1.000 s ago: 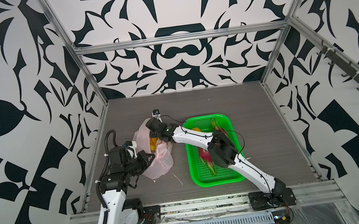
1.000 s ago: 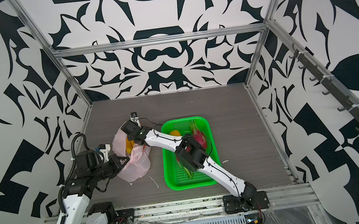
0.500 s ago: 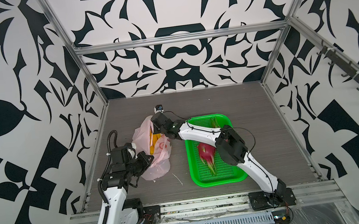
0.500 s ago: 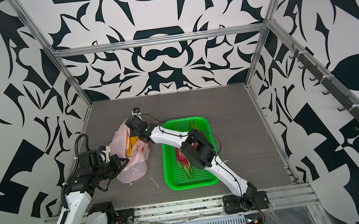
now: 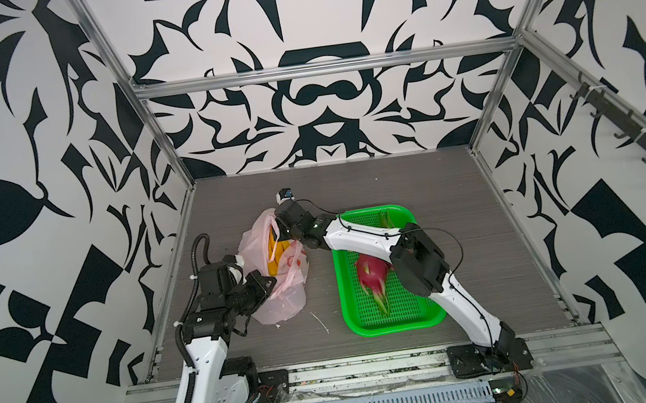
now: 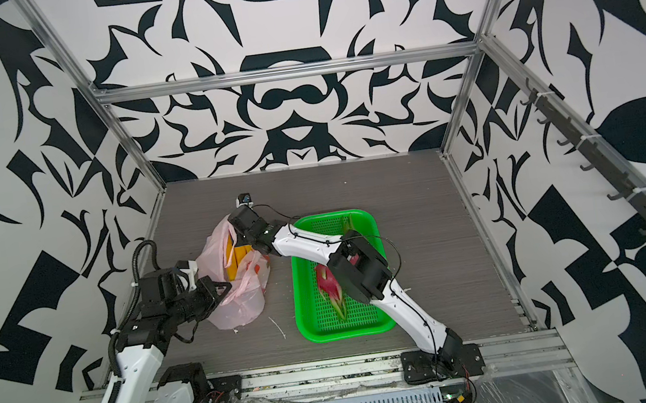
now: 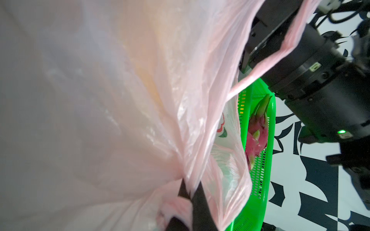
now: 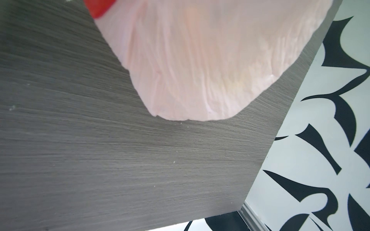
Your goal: Untie the knot of the plastic bag and take out the fruit
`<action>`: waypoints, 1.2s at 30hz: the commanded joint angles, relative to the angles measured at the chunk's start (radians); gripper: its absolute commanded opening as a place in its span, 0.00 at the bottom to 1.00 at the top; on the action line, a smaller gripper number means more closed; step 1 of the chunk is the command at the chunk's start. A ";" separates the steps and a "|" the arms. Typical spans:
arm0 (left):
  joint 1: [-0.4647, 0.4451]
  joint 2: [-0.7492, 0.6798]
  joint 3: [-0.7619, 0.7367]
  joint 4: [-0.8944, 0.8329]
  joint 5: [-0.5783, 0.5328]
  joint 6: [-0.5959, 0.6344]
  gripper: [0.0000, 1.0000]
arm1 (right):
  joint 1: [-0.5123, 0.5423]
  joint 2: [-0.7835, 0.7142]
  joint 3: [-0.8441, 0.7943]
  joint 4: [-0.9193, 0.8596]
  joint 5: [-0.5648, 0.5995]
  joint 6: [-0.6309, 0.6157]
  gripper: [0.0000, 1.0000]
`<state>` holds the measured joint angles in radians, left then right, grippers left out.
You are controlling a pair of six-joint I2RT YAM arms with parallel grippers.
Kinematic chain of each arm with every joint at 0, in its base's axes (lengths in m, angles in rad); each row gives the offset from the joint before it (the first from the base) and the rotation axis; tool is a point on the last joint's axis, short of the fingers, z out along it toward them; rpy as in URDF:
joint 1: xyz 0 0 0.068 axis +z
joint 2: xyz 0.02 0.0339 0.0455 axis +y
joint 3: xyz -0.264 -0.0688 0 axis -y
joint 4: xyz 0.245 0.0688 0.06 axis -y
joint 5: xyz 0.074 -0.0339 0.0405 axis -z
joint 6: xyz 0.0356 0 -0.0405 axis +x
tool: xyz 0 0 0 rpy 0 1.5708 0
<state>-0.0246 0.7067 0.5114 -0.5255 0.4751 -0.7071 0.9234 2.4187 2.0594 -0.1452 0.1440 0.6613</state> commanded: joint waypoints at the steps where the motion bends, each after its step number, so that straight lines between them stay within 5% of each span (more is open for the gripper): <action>1: -0.003 -0.008 0.048 -0.037 0.028 0.018 0.00 | -0.007 -0.052 0.024 0.013 -0.035 -0.008 0.26; 9: -0.003 0.015 0.097 -0.059 0.044 0.064 0.00 | -0.013 -0.042 0.070 -0.031 -0.060 -0.091 0.33; 21: -0.003 0.032 0.116 -0.096 0.059 0.099 0.00 | -0.031 0.102 0.252 -0.163 -0.046 -0.175 0.24; 36: -0.003 0.054 0.096 -0.071 0.051 0.109 0.00 | -0.031 0.186 0.329 -0.248 -0.047 -0.181 0.29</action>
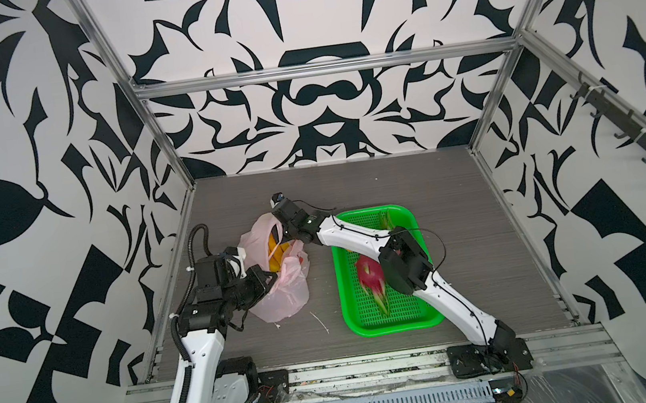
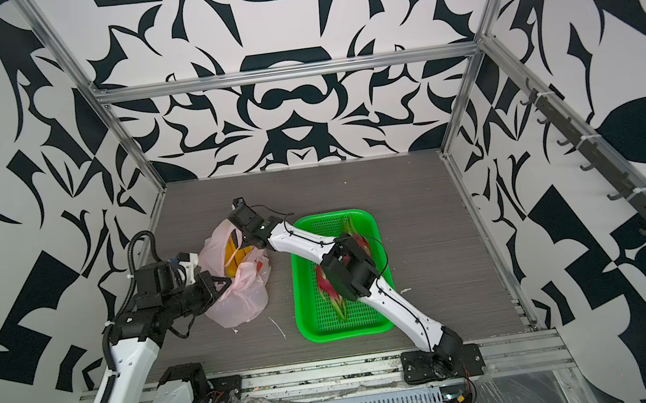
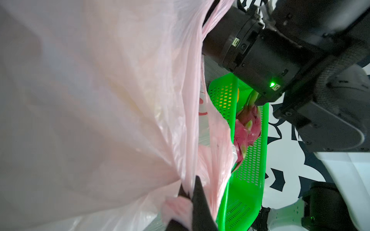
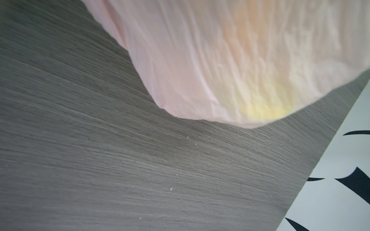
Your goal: Untie the knot of the plastic bag and take out the fruit
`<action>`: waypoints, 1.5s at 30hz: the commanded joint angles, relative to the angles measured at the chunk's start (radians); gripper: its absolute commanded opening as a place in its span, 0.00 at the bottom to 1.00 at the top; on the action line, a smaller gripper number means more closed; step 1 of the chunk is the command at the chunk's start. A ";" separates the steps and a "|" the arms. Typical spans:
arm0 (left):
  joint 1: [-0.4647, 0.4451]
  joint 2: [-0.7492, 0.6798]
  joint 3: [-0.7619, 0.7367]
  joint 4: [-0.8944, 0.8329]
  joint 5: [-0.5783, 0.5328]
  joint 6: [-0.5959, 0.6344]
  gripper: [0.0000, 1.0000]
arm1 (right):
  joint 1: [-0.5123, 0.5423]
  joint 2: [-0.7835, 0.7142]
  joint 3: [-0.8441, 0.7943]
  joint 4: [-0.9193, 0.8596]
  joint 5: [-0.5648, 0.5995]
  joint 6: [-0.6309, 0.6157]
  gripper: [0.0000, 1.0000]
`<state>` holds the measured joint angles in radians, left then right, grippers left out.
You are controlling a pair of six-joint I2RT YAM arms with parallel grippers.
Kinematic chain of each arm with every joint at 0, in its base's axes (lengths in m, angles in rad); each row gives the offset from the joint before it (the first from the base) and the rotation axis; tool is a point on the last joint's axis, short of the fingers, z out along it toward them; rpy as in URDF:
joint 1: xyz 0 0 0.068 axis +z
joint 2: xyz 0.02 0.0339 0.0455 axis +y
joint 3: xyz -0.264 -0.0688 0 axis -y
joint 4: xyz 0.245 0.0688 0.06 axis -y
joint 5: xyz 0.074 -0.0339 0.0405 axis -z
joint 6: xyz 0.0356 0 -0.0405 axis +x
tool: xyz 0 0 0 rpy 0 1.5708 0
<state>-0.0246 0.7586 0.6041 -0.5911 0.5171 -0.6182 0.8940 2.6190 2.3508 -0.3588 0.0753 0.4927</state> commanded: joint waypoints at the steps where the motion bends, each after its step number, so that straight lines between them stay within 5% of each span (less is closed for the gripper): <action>1: -0.003 0.004 0.001 -0.003 0.009 0.019 0.00 | -0.001 -0.011 0.039 -0.038 0.024 -0.012 0.30; 7: -0.003 0.015 -0.009 0.029 -0.005 0.002 0.00 | 0.000 -0.018 0.033 -0.046 -0.003 0.006 0.32; 28: -0.003 -0.015 -0.053 0.051 -0.073 0.001 0.00 | 0.163 -0.489 -0.306 -0.269 -0.009 0.134 0.40; 45: -0.003 -0.029 -0.095 0.047 -0.034 -0.006 0.00 | 0.185 -0.353 -0.282 -0.308 0.086 0.234 0.40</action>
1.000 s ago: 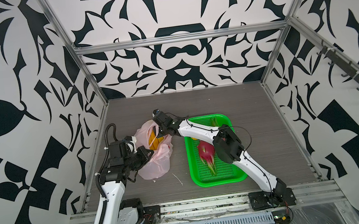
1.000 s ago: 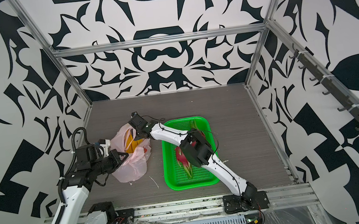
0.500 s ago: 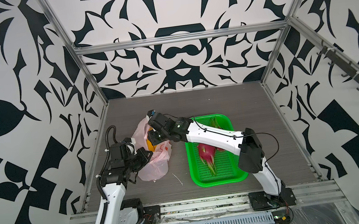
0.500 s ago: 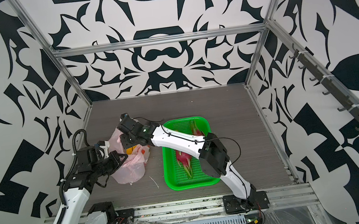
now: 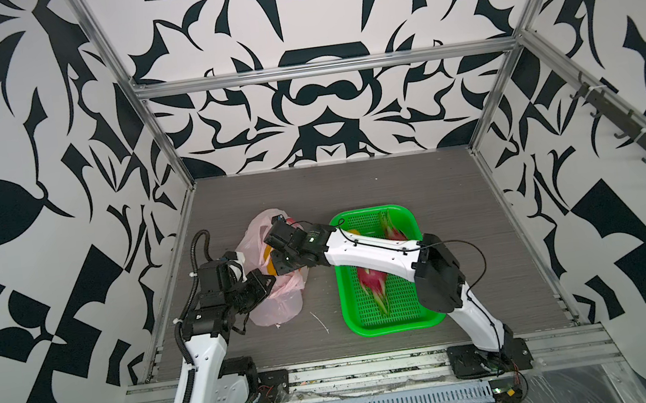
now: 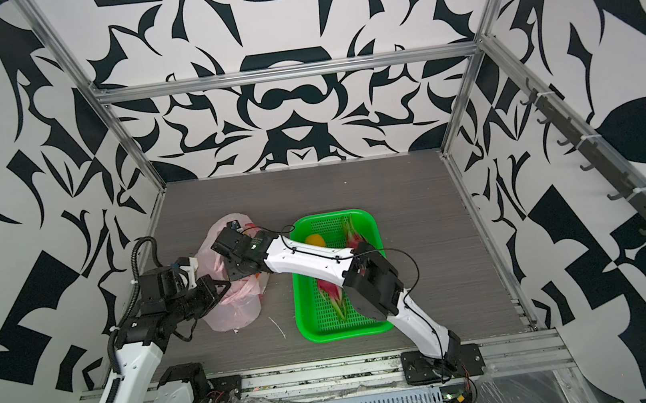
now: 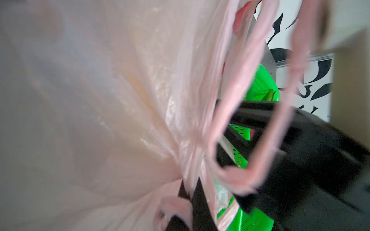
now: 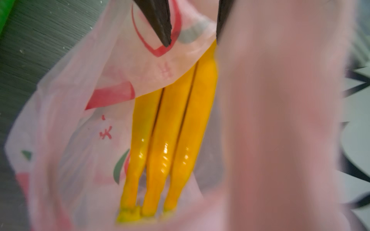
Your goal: Untie the knot of the plastic bag and take out the fruit
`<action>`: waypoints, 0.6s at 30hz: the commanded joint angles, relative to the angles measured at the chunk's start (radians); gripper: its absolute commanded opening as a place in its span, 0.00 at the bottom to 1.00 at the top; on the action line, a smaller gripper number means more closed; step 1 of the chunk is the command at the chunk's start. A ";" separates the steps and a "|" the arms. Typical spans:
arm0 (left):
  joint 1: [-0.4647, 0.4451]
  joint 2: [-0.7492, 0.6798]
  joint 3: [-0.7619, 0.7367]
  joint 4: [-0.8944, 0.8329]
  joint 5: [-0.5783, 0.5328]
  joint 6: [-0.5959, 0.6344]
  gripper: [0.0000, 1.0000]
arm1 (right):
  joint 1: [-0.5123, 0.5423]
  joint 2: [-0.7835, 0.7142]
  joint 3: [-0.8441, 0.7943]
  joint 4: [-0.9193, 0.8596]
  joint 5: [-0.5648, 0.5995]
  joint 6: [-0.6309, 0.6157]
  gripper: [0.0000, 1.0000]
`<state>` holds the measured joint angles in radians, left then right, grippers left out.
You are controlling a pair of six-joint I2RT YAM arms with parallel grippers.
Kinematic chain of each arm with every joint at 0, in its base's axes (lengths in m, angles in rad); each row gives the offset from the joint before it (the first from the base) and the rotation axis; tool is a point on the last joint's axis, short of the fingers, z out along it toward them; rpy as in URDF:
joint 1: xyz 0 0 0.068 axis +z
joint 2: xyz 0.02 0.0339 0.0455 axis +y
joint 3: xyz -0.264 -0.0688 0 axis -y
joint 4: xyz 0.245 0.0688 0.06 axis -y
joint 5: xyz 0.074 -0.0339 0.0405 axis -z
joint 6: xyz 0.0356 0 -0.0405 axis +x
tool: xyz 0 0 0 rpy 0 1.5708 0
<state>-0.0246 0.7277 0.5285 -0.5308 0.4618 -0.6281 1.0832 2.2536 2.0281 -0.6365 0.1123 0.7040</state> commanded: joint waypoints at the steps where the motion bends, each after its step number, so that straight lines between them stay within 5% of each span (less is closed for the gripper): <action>1: -0.003 0.004 -0.021 -0.012 0.025 0.002 0.00 | -0.006 0.023 0.048 -0.035 0.050 0.025 0.39; 13: -0.005 0.066 -0.018 0.012 0.047 0.013 0.00 | -0.021 0.074 0.072 -0.059 0.129 0.067 0.35; 18: -0.006 0.075 -0.021 0.011 0.043 0.014 0.00 | -0.046 0.016 -0.066 0.142 0.071 0.081 0.39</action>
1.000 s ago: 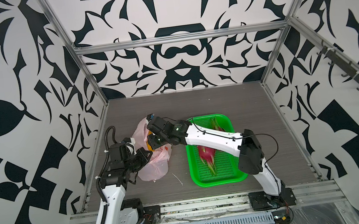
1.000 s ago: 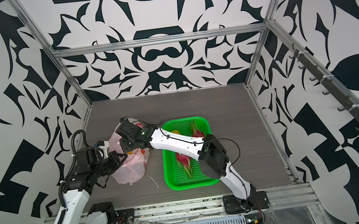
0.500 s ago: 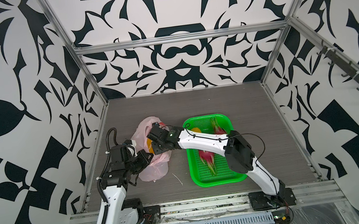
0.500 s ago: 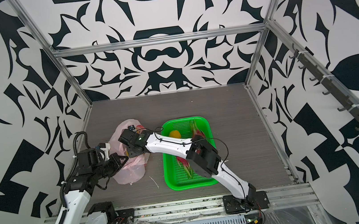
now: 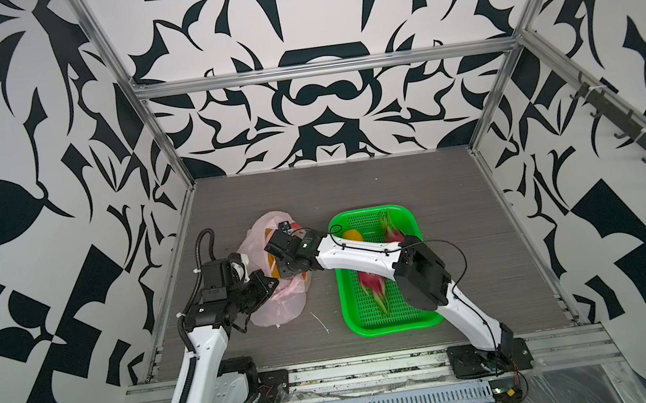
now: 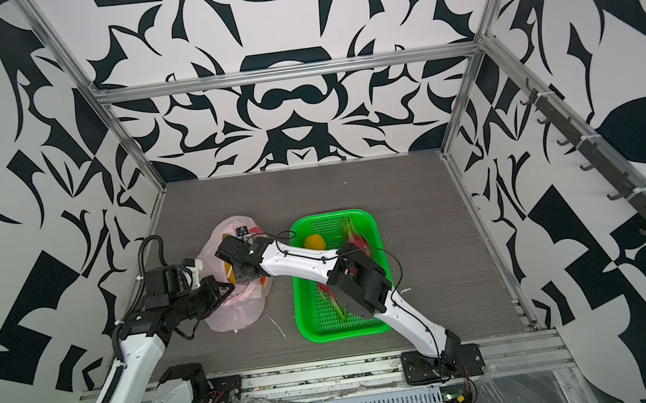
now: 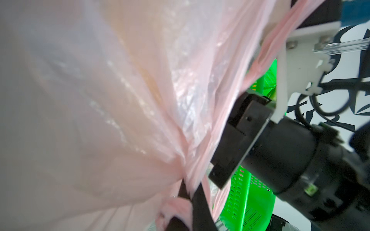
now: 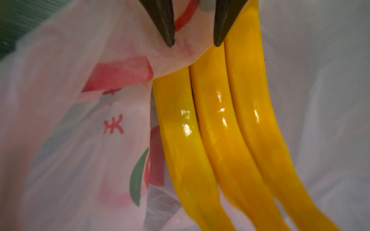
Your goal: Untie the knot of the plastic bag and take out the fruit
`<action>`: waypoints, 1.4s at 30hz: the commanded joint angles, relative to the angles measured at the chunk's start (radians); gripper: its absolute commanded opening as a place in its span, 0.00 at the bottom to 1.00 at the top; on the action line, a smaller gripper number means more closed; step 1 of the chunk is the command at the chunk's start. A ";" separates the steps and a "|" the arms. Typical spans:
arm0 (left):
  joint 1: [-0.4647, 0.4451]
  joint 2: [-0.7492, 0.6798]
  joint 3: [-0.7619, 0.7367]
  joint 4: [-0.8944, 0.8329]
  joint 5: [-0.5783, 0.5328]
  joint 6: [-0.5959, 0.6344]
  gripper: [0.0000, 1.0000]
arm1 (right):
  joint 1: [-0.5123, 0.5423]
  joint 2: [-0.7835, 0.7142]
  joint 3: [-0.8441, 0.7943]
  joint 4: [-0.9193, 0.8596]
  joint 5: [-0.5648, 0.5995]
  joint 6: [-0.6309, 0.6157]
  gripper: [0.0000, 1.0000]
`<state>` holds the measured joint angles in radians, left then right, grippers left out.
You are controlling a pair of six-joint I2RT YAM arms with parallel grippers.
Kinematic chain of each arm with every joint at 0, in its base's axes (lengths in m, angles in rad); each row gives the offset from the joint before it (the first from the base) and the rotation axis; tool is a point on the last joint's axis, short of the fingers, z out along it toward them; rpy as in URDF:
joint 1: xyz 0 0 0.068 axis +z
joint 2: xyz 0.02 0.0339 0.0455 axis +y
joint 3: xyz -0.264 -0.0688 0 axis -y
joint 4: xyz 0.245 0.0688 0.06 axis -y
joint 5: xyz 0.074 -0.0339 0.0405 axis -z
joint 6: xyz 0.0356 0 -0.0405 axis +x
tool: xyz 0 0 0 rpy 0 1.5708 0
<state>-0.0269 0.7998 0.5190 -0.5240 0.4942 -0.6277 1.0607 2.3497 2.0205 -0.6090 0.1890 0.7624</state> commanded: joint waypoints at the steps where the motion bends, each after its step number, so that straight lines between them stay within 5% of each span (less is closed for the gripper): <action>1: -0.004 0.007 -0.009 0.005 0.008 0.013 0.00 | -0.029 -0.087 -0.070 0.138 -0.037 0.025 0.40; 16: -0.022 0.106 0.019 0.015 -0.086 0.050 0.00 | -0.131 -0.064 -0.070 0.201 -0.254 -0.013 0.53; 28: -0.024 0.196 0.052 0.020 -0.190 0.065 0.00 | -0.113 -0.111 -0.028 0.127 -0.269 -0.138 0.52; 42: -0.027 0.242 0.080 0.043 -0.200 0.097 0.00 | -0.160 -0.002 0.096 0.133 -0.334 -0.261 0.53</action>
<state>-0.0509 1.0306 0.5644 -0.4957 0.3058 -0.5522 0.9169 2.3249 2.0727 -0.4847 -0.1150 0.5518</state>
